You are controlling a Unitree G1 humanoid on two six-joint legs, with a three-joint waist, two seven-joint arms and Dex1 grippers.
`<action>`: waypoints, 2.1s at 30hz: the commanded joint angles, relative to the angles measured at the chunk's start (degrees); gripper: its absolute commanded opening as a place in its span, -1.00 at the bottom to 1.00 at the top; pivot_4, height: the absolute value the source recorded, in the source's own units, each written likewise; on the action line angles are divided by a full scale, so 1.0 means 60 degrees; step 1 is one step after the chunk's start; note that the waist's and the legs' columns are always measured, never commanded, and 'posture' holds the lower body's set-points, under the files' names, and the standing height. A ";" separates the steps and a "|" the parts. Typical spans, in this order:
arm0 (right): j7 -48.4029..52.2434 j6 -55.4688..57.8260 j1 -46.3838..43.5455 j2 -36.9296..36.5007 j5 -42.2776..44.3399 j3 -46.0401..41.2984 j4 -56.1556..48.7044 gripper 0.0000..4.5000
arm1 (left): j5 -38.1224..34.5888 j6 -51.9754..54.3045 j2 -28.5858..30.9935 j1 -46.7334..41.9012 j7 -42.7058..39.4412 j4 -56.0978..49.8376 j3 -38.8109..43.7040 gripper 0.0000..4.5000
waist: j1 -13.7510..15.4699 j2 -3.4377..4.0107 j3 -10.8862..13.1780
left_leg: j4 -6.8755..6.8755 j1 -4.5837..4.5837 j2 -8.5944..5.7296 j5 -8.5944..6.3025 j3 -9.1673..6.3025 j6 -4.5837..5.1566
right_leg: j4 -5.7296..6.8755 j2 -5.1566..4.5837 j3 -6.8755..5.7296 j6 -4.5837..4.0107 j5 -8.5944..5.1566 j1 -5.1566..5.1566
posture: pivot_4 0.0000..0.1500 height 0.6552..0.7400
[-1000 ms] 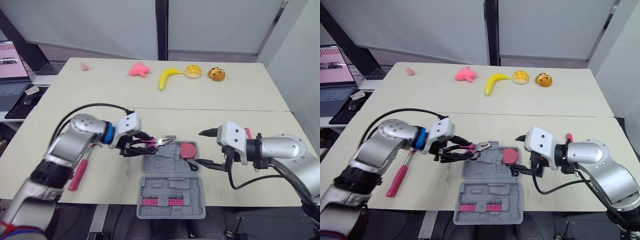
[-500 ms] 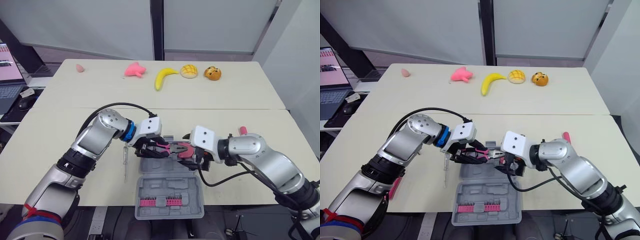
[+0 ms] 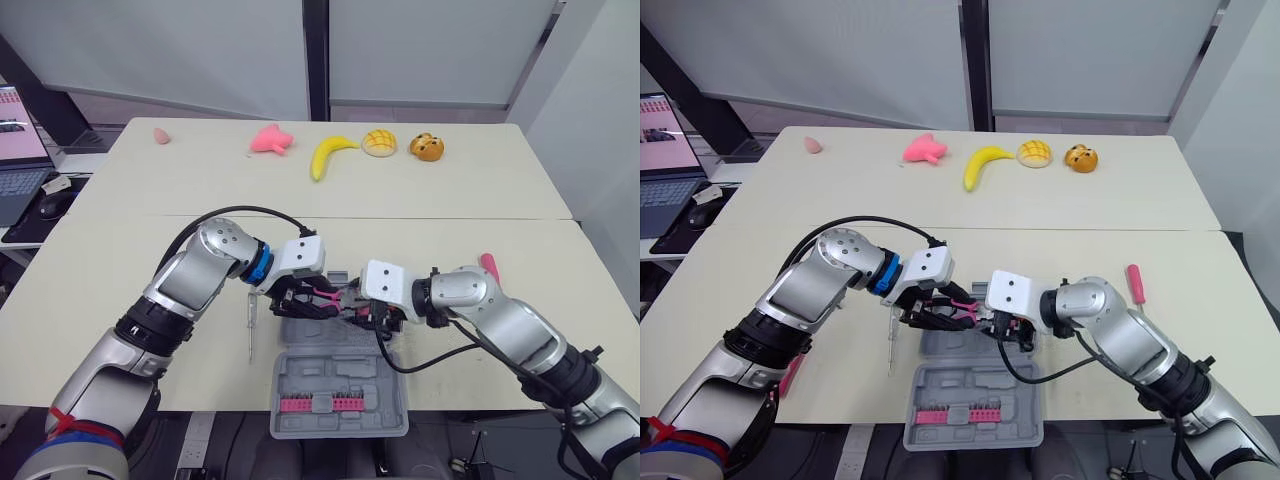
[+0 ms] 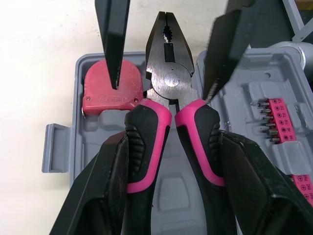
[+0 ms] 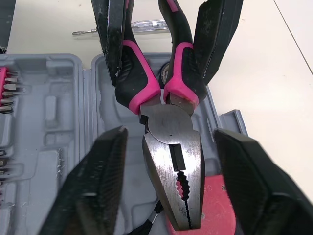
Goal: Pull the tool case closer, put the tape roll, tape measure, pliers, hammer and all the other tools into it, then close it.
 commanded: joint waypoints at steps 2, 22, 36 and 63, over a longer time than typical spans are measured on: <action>0.0153 -0.0375 -0.0162 0.0142 -0.0125 -0.0184 -0.0108 -0.23 | 0.0012 -0.0109 -0.0010 -0.0122 -0.0047 -0.0256 0.0120 0.05 | -0.0001 0.0000 0.0000 | 0.0000 0.0000 0.0000 0.0000 -0.0002 0.0000 | 0.0001 0.0000 -0.0001 0.0000 0.0000 0.0000 | 1.00 0.66; 0.0734 -0.0325 -0.0331 -0.0192 -0.0294 -0.0604 -0.0525 -0.43 | -0.0164 -0.1216 0.0676 0.0419 -0.0399 -0.0025 0.0730 0.99 | -0.0022 0.0001 -0.0001 | 0.0003 0.0003 0.0000 0.0001 -0.0005 0.0000 | 0.0008 0.0000 -0.0003 -0.0002 0.0001 0.0001 | 1.00 0.66; 0.1740 0.0250 -0.1207 -0.0911 -0.1398 0.0632 -0.0827 -0.43 | -0.1289 -0.3069 0.3040 0.3588 -0.0825 -0.0766 0.3042 1.00 | -0.0006 0.0009 0.0004 | 0.0003 0.0002 0.0000 0.0000 -0.0018 0.0000 | 0.0017 -0.0004 -0.0017 -0.0003 0.0000 0.0002 | 1.00 0.66; 0.1521 0.0121 -0.1261 0.0894 -0.2786 0.1676 0.1456 -0.43 | -0.2186 -0.4515 0.2897 0.5490 -0.0452 -0.0849 0.4448 1.00 | -0.0021 0.0011 0.0006 | 0.0011 0.0032 0.0002 0.0001 -0.0017 0.0000 | 0.0090 0.0000 -0.0017 -0.0015 -0.0002 0.0000 | 1.00 0.66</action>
